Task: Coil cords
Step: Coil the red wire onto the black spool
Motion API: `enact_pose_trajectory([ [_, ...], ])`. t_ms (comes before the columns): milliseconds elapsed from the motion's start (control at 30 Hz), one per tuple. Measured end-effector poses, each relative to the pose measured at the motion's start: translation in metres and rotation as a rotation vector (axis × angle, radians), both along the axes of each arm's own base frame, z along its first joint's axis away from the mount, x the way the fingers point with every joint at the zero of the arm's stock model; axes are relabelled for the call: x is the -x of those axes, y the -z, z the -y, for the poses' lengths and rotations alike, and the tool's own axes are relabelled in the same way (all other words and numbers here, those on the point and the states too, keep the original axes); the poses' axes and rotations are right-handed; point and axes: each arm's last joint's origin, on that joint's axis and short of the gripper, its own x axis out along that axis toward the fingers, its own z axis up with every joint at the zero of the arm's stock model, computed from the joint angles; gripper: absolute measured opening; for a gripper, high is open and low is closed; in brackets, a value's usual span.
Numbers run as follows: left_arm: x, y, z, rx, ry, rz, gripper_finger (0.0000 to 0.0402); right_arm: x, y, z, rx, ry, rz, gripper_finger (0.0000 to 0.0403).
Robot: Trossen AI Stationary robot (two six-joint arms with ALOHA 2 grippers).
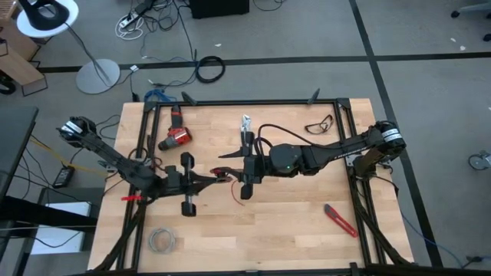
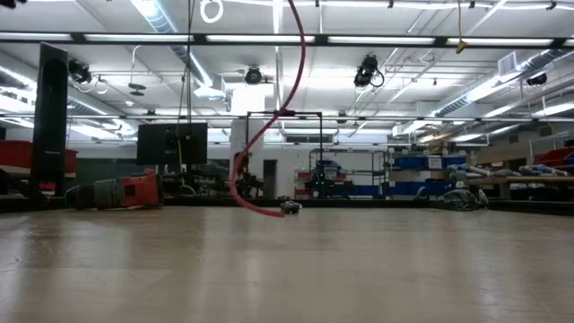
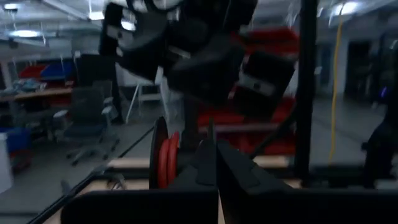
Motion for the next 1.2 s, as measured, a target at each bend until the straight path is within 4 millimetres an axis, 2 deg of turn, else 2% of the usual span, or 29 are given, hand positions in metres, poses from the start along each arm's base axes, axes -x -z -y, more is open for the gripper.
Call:
enact_pose_trajectory([
  [200, 0.013, 0.013, -0.006, 0.026, 0.058, 0.13, 0.0, -0.001, 0.001, 0.004, -0.023, 0.011, -0.003, 0.0137],
  [500, 0.024, 0.019, -0.012, 0.0, 0.149, 0.261, 0.0, -0.004, 0.001, 0.019, -0.109, -0.022, 0.003, 0.0137],
  [733, 0.026, 0.015, -0.012, -0.023, 0.191, 0.32, 0.0, -0.006, 0.0, 0.025, -0.179, -0.121, 0.009, 0.0135],
  [1200, 0.029, 0.01, -0.012, -0.054, 0.195, 0.384, 0.0, -0.006, -0.005, 0.021, -0.233, -0.269, 0.049, 0.0133],
])
